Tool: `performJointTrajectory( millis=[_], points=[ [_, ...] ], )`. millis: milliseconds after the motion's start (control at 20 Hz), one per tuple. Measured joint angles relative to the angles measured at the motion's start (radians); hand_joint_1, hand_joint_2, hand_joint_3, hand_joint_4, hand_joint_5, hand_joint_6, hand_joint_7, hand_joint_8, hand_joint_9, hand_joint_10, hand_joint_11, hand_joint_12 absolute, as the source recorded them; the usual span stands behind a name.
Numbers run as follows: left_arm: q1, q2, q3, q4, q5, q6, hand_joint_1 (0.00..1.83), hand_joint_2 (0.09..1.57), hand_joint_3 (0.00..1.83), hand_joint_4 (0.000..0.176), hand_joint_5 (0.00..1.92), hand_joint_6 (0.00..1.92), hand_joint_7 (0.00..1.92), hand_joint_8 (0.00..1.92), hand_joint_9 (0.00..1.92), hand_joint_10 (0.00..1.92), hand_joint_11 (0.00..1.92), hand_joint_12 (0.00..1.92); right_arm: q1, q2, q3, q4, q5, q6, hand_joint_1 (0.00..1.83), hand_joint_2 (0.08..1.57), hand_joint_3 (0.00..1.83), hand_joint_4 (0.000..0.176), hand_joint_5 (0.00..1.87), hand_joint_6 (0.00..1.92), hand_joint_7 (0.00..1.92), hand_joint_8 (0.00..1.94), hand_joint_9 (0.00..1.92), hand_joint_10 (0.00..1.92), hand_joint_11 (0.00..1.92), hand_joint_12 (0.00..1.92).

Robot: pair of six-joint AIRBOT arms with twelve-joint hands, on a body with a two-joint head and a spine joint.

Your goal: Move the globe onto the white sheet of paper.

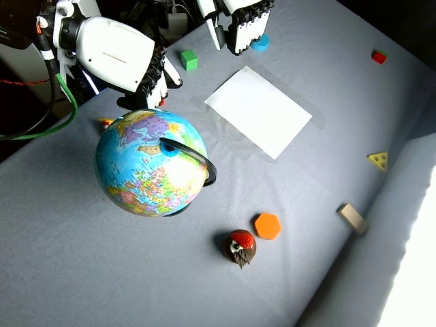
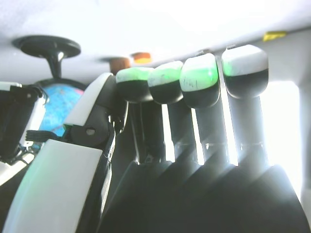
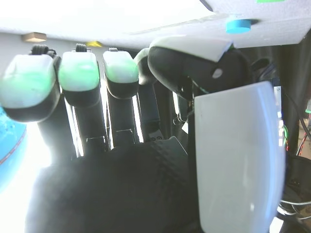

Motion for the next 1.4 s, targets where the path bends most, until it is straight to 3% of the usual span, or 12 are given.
performJointTrajectory(
  millis=[100,150,200,350,450,650,750,800,1150,1200,1250,1400],
  points=[
    [0.000,0.002,0.000,0.007,-0.005,-0.003,0.01,1.26,0.19,0.000,0.03,0.08,0.03,0.04,0.02,0.06,0.00,0.04,0.000,0.003,0.000,0.000,0.016,-0.002,0.16,1.08,0.22,0.000,0.22,0.22,0.28,0.09,0.19,0.28,0.00,0.73],
    [0.000,0.002,0.000,0.002,-0.006,-0.012,0.00,1.34,0.03,0.000,0.05,0.01,0.03,0.00,0.03,0.01,0.00,0.00,-0.002,0.007,0.000,0.006,0.024,0.002,0.15,1.18,0.04,0.000,0.28,0.07,0.32,0.01,0.26,0.11,0.00,0.74],
    [0.002,0.003,0.000,0.003,-0.004,-0.021,0.00,1.35,0.02,0.000,0.05,0.01,0.03,0.00,0.03,0.01,0.00,0.00,-0.002,0.009,0.000,0.009,0.029,0.003,0.15,1.19,0.02,0.000,0.30,0.04,0.32,0.00,0.27,0.07,0.00,0.75],
    [-0.007,0.018,-0.005,0.027,-0.026,-0.016,0.00,1.35,0.01,0.000,0.05,0.01,0.03,0.00,0.03,0.01,0.00,0.00,-0.002,0.019,0.000,-0.001,0.053,0.003,0.15,1.19,0.01,0.000,0.30,0.03,0.32,0.00,0.28,0.06,0.00,0.75],
    [-0.014,0.013,-0.005,0.019,-0.027,-0.002,0.00,1.35,0.01,0.000,0.05,0.01,0.03,0.00,0.03,0.00,0.00,0.00,-0.002,0.055,0.000,0.001,0.127,0.029,0.14,1.18,0.01,0.000,0.30,0.03,0.32,0.00,0.28,0.06,0.00,0.75],
    [0.015,-0.008,-0.005,0.130,-0.066,0.015,0.00,1.35,0.01,0.000,0.05,0.00,0.03,0.00,0.03,0.00,0.00,0.00,0.001,0.144,0.006,-0.074,0.402,0.051,0.14,1.18,0.01,0.000,0.30,0.02,0.32,0.00,0.28,0.05,0.00,0.75],
    [0.064,-0.032,0.006,0.207,-0.098,-0.019,0.00,1.35,0.01,0.000,0.05,0.00,0.03,0.00,0.03,0.00,0.00,0.00,-0.004,0.199,0.006,-0.319,0.580,0.240,0.15,1.18,0.01,0.000,0.30,0.02,0.32,0.00,0.28,0.05,0.00,0.75],
    [0.087,-0.042,0.011,0.234,-0.109,-0.031,0.00,1.35,0.01,0.000,0.05,0.00,0.03,0.00,0.03,0.00,0.00,0.00,-0.004,0.221,0.006,-0.402,0.652,0.289,0.15,1.18,0.00,0.000,0.30,0.02,0.32,0.00,0.29,0.05,0.00,0.75],
    [0.229,-0.116,0.032,0.301,-0.264,-0.106,0.00,1.35,0.01,0.000,0.05,0.00,0.03,0.00,0.03,0.00,0.00,0.00,-0.015,0.301,0.062,-0.454,1.026,0.296,0.15,1.19,0.00,0.000,0.31,0.01,0.32,0.00,0.31,0.04,0.00,0.76],
    [0.245,-0.133,0.042,0.328,-0.291,-0.113,0.00,1.35,0.01,0.000,0.05,0.00,0.03,0.00,0.03,0.00,0.00,0.00,-0.014,0.307,0.084,-0.428,1.099,0.263,0.15,1.19,0.00,0.000,0.31,0.01,0.32,0.00,0.31,0.04,0.00,0.76],
    [0.269,-0.156,0.051,0.370,-0.317,-0.137,0.00,1.35,0.01,0.000,0.05,0.00,0.03,0.00,0.03,0.00,0.00,0.00,-0.027,0.336,0.125,-0.130,1.215,-0.040,0.15,1.19,0.00,0.000,0.31,0.01,0.32,0.00,0.31,0.03,0.00,0.76],
    [0.286,-0.166,0.058,0.389,-0.338,-0.144,0.00,1.35,0.01,0.000,0.05,0.00,0.03,0.00,0.03,0.00,0.00,0.00,-0.039,0.393,0.166,0.110,1.350,-0.299,0.15,1.19,0.00,0.000,0.32,0.01,0.32,0.00,0.31,0.03,0.00,0.76]
  ],
)
